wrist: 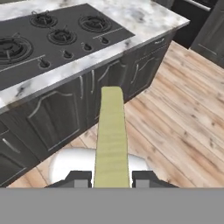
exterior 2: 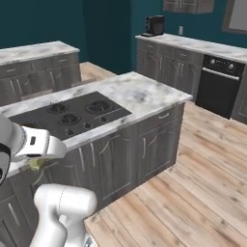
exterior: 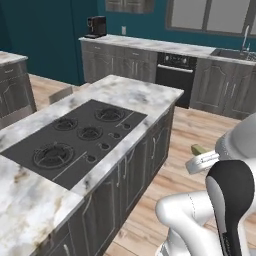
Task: Retrieve the butter from the fridge and place it on a plate on the dining table. Then retrieve the butter knife by the fridge and place it near the plate.
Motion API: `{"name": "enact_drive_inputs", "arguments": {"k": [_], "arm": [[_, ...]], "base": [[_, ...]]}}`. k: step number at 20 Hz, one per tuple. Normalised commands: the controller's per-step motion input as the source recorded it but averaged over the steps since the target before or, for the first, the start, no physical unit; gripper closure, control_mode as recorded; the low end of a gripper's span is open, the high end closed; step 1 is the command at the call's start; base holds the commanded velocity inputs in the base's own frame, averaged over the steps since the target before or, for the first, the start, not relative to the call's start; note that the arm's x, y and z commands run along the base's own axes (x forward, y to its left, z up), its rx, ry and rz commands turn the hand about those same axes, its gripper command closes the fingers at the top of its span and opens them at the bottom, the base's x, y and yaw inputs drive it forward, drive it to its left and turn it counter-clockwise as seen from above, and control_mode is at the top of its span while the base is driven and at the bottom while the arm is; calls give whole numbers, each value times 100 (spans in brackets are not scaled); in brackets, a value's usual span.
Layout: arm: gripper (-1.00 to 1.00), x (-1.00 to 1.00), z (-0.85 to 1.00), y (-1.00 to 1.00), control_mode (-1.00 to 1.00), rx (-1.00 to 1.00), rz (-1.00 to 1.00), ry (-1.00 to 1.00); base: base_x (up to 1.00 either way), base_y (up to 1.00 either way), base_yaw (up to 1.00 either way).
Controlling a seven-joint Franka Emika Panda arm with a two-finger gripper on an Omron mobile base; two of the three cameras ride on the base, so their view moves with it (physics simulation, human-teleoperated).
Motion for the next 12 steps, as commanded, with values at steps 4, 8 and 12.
{"name": "enact_drive_inputs", "arguments": {"k": [4,8,12], "arm": [[100,0,0,0,100,0,0,0],[100,0,0,0,100,0,0,0],[100,0,0,0,100,0,0,0]], "base": [[57,-18,-11],[75,-37,-54],[90,-9,-57]]}}
